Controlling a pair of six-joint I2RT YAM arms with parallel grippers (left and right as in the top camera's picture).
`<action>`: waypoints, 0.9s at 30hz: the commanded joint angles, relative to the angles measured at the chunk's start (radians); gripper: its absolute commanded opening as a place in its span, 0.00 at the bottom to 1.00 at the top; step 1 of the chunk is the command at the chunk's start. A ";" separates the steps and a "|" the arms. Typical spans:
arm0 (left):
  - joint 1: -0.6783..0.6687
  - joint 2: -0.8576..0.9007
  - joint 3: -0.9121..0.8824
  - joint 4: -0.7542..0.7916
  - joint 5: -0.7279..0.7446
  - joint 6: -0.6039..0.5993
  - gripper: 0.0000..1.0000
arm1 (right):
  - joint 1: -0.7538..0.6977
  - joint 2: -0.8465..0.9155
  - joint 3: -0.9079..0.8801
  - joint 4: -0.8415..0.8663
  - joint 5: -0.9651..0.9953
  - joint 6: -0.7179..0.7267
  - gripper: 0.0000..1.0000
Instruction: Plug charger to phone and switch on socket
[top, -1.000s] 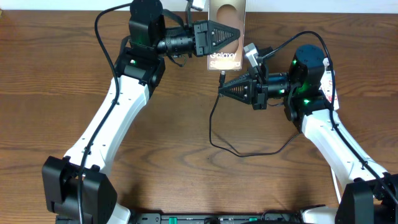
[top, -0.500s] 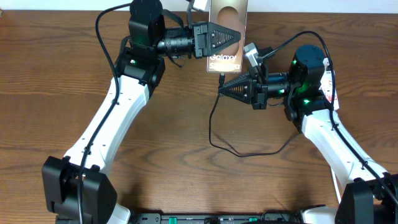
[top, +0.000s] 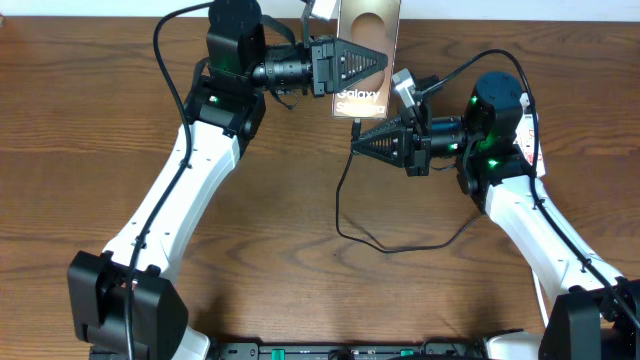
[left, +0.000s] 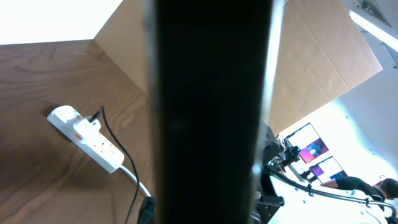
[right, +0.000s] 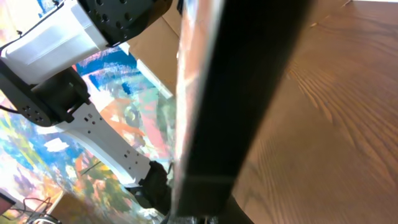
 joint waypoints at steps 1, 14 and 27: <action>0.002 -0.029 0.016 0.012 0.010 0.026 0.07 | 0.002 -0.004 0.003 0.012 -0.015 0.010 0.01; 0.010 -0.029 0.016 0.011 -0.090 -0.013 0.07 | 0.003 -0.004 0.003 0.012 -0.014 0.010 0.01; 0.075 -0.029 0.016 -0.626 -0.425 0.225 0.07 | 0.004 -0.004 0.003 0.012 -0.044 0.010 0.01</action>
